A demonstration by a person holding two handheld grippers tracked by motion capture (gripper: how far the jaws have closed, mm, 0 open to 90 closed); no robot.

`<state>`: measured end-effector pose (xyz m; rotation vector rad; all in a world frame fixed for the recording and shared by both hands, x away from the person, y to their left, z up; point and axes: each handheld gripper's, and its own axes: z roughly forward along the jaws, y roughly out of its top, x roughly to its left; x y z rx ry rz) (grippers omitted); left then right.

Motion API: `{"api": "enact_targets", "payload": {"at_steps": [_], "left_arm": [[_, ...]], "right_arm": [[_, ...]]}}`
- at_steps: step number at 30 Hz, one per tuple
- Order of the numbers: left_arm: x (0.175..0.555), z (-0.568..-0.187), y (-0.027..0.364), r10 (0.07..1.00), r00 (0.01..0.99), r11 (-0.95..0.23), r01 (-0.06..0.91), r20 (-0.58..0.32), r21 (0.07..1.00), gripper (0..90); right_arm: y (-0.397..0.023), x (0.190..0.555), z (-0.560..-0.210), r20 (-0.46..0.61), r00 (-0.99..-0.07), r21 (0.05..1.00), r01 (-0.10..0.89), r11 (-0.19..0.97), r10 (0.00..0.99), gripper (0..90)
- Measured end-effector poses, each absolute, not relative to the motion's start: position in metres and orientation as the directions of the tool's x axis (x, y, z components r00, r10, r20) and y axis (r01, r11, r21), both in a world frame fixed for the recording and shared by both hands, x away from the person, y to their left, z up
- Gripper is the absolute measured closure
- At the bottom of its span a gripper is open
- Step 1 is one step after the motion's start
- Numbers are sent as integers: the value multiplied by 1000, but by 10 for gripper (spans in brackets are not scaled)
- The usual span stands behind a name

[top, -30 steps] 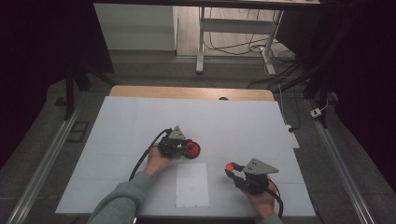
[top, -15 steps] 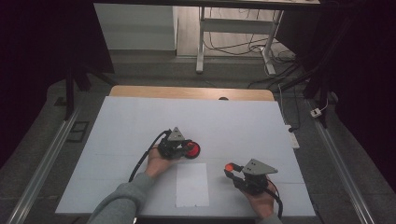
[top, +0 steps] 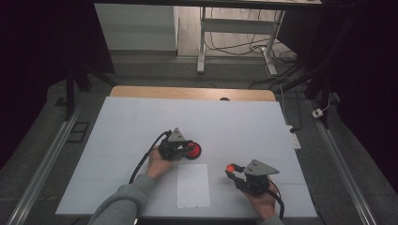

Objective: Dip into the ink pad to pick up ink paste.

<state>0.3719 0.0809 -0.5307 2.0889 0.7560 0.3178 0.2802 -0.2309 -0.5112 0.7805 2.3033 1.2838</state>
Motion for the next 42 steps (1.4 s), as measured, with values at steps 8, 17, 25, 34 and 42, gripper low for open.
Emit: {"api": "enact_targets", "payload": {"at_steps": [8, 17, 25, 34, 42], "left_arm": [[373, -530, 82, 622, 780, -428, 412, -68, 805, 729], [373, -517, 93, 632, 762, -308, 416, -143, 855, 726], [369, -505, 96, 630, 764, -287, 394, -138, 873, 726], [371, -515, 83, 622, 772, -332, 407, -127, 851, 725], [372, -523, 79, 623, 774, -366, 414, -111, 834, 725]], "right_arm": [[-231, 281, -511, -66, -768, 860, 280, 427, 637, 644], [-232, 280, -510, -66, -769, 862, 277, 425, 636, 644], [-232, 280, -510, -66, -770, 860, 279, 427, 635, 644], [-232, 281, -511, -66, -771, 861, 277, 427, 633, 644], [-232, 281, -511, -64, -770, 858, 282, 429, 634, 644]]}}
